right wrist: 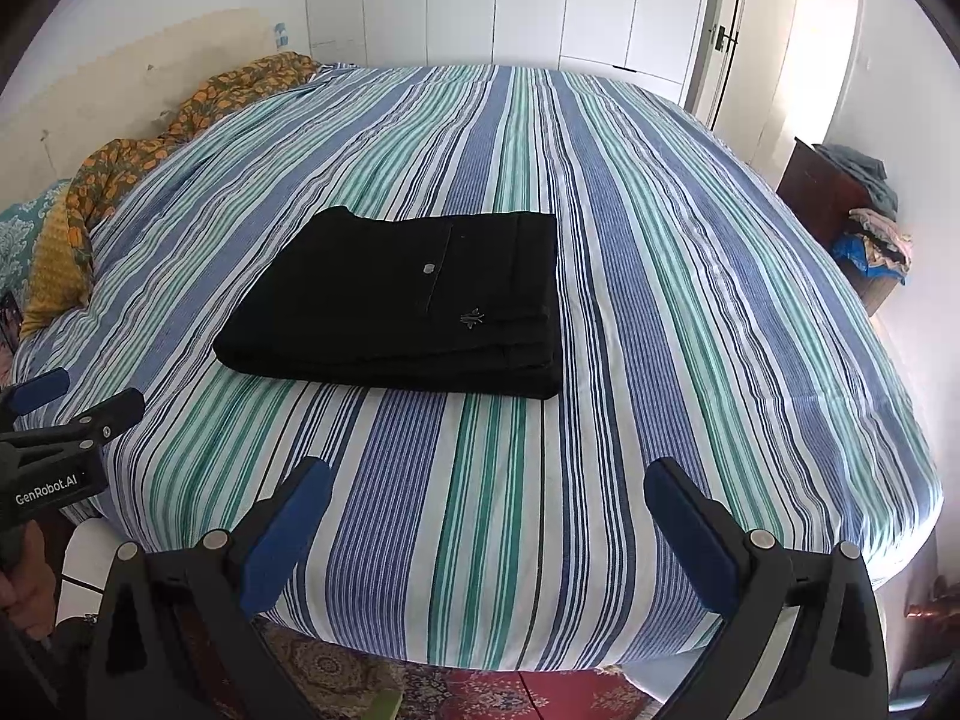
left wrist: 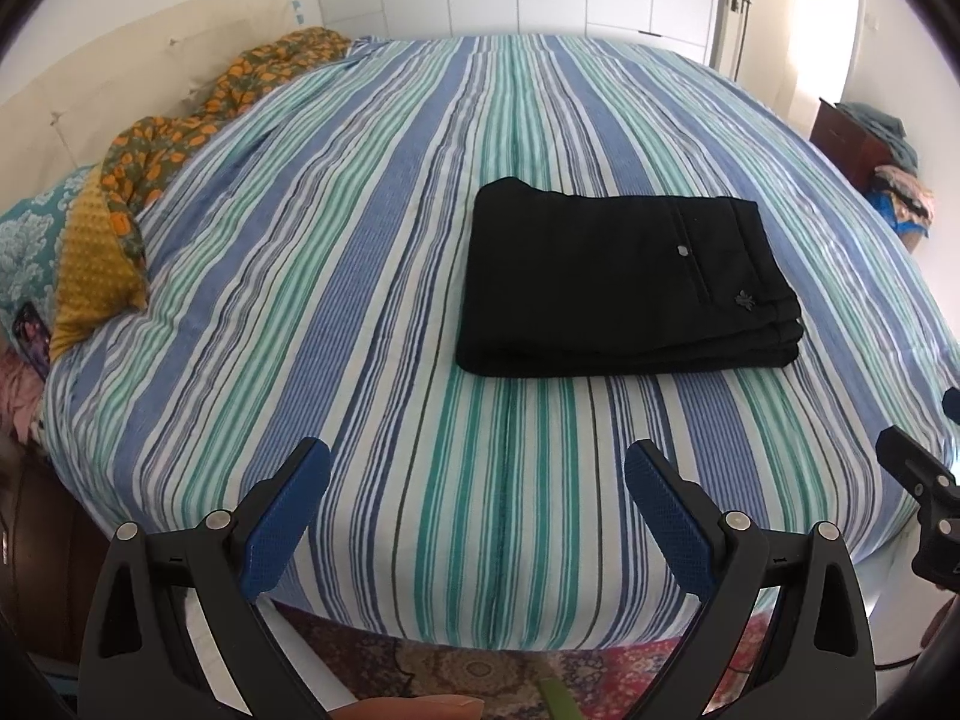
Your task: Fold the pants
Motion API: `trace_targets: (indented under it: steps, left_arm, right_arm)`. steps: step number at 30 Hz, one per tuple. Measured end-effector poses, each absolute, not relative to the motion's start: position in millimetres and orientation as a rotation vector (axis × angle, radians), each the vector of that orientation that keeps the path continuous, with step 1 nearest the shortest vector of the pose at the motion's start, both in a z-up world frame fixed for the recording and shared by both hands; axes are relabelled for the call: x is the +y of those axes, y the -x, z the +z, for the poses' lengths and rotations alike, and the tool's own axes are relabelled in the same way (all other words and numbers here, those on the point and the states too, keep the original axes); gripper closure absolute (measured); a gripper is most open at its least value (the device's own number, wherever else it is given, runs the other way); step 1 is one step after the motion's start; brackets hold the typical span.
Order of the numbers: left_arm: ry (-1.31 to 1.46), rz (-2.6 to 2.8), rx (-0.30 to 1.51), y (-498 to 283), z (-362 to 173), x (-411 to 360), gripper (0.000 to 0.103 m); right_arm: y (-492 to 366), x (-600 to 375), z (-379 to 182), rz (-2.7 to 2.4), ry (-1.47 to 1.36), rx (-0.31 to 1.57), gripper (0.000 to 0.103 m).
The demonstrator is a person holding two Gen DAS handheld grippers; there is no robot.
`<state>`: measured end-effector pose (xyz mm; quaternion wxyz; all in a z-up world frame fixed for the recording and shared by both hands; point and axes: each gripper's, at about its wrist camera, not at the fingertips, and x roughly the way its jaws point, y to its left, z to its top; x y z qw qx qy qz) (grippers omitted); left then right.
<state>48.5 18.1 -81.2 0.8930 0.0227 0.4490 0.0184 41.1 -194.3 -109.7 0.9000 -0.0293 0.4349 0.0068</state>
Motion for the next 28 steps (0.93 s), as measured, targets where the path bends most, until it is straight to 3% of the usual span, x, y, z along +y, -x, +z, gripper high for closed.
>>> trace_targets:
  steps: [28]
  left_arm:
    - [-0.007,-0.022,0.956,-46.1,-84.1,15.4,0.004]
  right_arm:
    - [-41.1,-192.1,-111.3,0.015,0.068,0.912,0.0]
